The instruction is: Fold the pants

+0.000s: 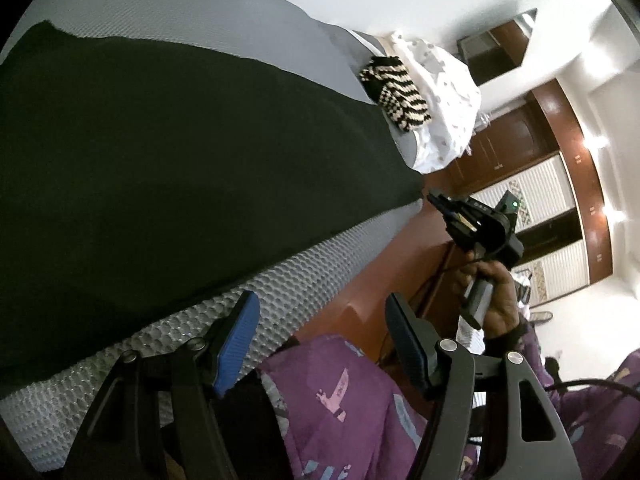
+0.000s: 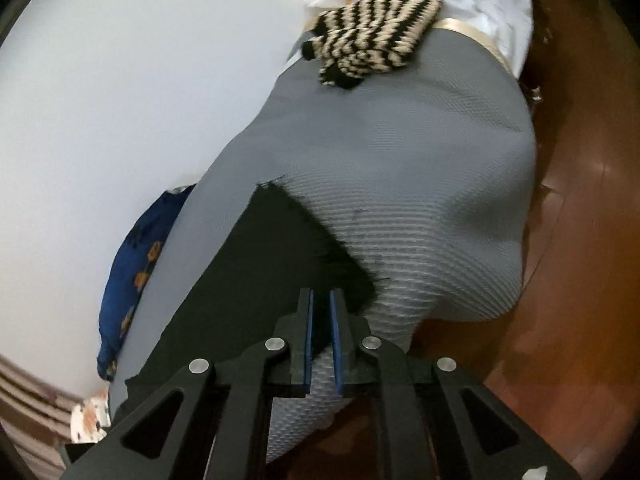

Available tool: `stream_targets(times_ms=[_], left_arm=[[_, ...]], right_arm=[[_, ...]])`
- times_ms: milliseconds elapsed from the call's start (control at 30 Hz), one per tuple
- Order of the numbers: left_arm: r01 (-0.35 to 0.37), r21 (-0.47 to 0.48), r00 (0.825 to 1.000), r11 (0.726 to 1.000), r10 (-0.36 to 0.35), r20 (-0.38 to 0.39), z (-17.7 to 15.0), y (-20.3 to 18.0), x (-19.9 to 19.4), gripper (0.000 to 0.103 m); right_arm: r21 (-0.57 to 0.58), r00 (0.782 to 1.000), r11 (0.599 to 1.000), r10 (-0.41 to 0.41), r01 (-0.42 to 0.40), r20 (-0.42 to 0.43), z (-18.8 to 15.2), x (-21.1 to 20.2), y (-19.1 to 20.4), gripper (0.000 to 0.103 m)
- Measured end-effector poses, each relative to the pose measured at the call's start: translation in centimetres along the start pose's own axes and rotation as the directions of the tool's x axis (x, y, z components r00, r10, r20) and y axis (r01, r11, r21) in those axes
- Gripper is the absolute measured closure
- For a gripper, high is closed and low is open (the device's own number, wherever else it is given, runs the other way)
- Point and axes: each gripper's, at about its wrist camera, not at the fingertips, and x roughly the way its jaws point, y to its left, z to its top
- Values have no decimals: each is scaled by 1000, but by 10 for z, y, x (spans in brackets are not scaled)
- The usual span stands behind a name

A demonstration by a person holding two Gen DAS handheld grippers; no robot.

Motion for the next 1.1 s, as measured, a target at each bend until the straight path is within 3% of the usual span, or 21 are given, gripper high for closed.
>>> stream_targets(times_ms=[100, 233, 300, 367, 467, 533, 567, 633, 733, 800, 867, 967, 1033, 1100], left_arm=[[-7, 28, 999, 1000, 6, 32, 0, -3, -3, 37], [-15, 34, 998, 999, 13, 56, -1, -7, -7, 37], [-20, 39, 997, 999, 17, 75, -4, -7, -14, 37], [-24, 37, 994, 999, 20, 106, -8, -5, -24, 37], [-53, 12, 983, 999, 50, 179, -18, 4, -48, 37], [-79, -18, 967, 997, 81, 241, -27, 12, -70, 37], [-96, -35, 959, 995, 102, 265, -32, 16, -82, 37], [-155, -79, 928, 985, 173, 330, -43, 27, -110, 37], [-231, -169, 874, 958, 281, 396, -62, 48, -146, 37], [-266, -241, 839, 934, 347, 420, -78, 67, -166, 37], [-275, -313, 816, 909, 393, 424, -91, 84, -181, 37], [-221, -448, 782, 866, 432, 450, -119, 115, -205, 37], [-147, -523, 770, 840, 428, 473, -135, 135, -221, 37], [-84, -561, 769, 823, 412, 490, -143, 150, -230, 37]], right_arm=[[-42, 998, 997, 64, -63, 17, -2, -1, 11, 93], [-216, 993, 970, 117, -112, 10, -7, 17, 44, 93], [-262, 998, 963, 49, -56, -33, -9, 35, 48, 94], [-276, 996, 961, -46, 25, -70, -12, 48, 42, 103], [-312, 991, 946, -114, 88, -65, -13, 48, 42, 103], [-358, 983, 920, -184, 161, -30, -14, 43, 53, 103], [-373, 978, 908, -207, 193, 3, -16, 38, 59, 98], [-391, 980, 899, -189, 196, 56, -17, 26, 73, 93], [-406, 999, 914, -2, 18, 42, -28, 12, 109, 93], [-472, 995, 877, 98, -94, -18, -48, 12, 145, 93], [-502, 964, 823, 210, -264, -163, -72, 21, 178, 89], [-508, 881, 729, 298, -458, -367, -115, 35, 222, 82], [-530, 804, 626, 302, -572, -512, -156, 44, 258, 82], [-575, 762, 523, 268, -630, -590, -194, 47, 287, 82]])
